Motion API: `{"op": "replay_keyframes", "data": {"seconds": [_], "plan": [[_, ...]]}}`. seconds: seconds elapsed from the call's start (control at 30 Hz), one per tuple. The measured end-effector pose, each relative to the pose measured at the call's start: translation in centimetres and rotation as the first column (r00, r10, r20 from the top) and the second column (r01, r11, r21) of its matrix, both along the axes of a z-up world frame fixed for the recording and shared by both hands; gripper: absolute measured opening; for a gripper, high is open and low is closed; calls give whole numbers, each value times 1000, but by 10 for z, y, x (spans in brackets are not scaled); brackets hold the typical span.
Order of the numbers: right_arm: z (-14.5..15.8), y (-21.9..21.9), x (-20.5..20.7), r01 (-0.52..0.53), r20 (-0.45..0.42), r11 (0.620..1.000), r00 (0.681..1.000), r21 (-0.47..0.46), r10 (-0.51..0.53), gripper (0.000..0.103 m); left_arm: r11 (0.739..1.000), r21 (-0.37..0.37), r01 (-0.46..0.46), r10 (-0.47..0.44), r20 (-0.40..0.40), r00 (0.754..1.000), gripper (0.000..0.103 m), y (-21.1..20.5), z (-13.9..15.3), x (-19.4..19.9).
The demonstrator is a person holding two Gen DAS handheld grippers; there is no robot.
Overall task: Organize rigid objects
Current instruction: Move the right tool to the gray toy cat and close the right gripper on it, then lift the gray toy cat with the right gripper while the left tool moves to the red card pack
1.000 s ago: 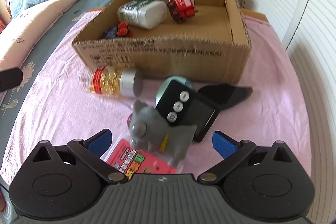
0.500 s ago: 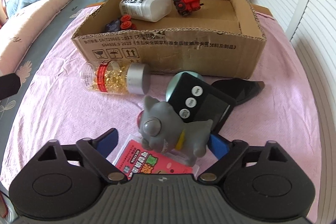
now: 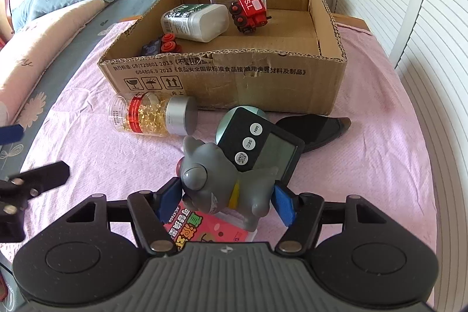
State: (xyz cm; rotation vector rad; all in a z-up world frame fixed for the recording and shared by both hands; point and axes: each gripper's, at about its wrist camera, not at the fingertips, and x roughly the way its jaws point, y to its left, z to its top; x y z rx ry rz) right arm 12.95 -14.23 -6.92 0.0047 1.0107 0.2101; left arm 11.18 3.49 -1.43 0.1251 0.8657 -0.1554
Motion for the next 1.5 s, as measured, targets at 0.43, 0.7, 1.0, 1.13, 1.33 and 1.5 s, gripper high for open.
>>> {"op": "replay_keyframes", "data": {"seconds": [0.43,0.7,1.0,1.13,1.33,1.5], "plan": [[14,-30,-30,-51,33,996,998,-77,53,71,996,28,81,-80,-34,996,100,-36,-5,-3],[-5,-48,-37,-31,26,995,999,-97,33,80,985,12,173,-172,-63,983,100,-63,-12,-6],[-11,-65,-49,-82,72,993,993,-79,88,103,967,-26,254,-255,-125,959,100,-87,-28,-7],[-20,-81,-61,-115,49,989,992,-96,120,103,964,-30,265,-267,-139,954,100,-95,-34,-4],[-37,-90,-75,-140,44,983,988,-119,146,103,953,-63,298,-304,-166,938,100,-111,-49,0],[-38,-90,-77,-137,59,984,988,-114,144,103,956,-48,289,-293,-172,941,100,-118,-65,4]]}}
